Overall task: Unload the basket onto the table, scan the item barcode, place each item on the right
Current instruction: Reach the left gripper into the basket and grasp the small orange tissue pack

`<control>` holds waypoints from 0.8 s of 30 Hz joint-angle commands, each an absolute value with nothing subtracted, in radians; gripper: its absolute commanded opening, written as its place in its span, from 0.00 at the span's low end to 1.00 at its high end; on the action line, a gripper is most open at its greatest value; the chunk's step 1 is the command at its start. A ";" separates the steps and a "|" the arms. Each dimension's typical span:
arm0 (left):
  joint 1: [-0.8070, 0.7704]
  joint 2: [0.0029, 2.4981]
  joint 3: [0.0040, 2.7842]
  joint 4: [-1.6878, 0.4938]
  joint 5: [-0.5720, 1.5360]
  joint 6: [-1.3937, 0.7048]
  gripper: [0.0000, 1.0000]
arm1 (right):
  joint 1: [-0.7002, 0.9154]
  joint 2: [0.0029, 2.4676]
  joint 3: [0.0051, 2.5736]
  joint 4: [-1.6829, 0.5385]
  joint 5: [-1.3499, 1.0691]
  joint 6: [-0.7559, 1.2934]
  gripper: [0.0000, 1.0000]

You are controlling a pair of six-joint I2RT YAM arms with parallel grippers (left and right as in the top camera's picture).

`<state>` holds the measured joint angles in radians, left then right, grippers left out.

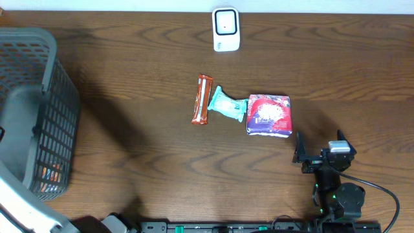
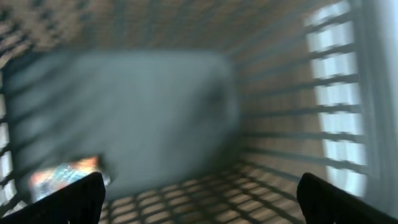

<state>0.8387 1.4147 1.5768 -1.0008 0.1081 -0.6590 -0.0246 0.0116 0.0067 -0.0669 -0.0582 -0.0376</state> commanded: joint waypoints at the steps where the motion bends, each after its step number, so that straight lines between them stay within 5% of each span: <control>1: 0.851 1.486 1.579 -1.076 0.079 -0.667 0.98 | -0.013 0.005 0.006 -0.072 -0.062 -0.046 0.99; 8: 0.852 1.647 1.557 -1.263 -0.189 -0.886 0.98 | -0.013 0.005 0.006 -0.072 -0.062 -0.046 0.99; 24: 0.849 1.916 1.549 -1.349 -0.163 -0.885 0.98 | -0.013 0.005 0.006 -0.072 -0.062 -0.046 0.99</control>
<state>0.8490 1.8946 1.5597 -1.3354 -0.1604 -0.8860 -0.0246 0.0116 0.0067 -0.0677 -0.0586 -0.0376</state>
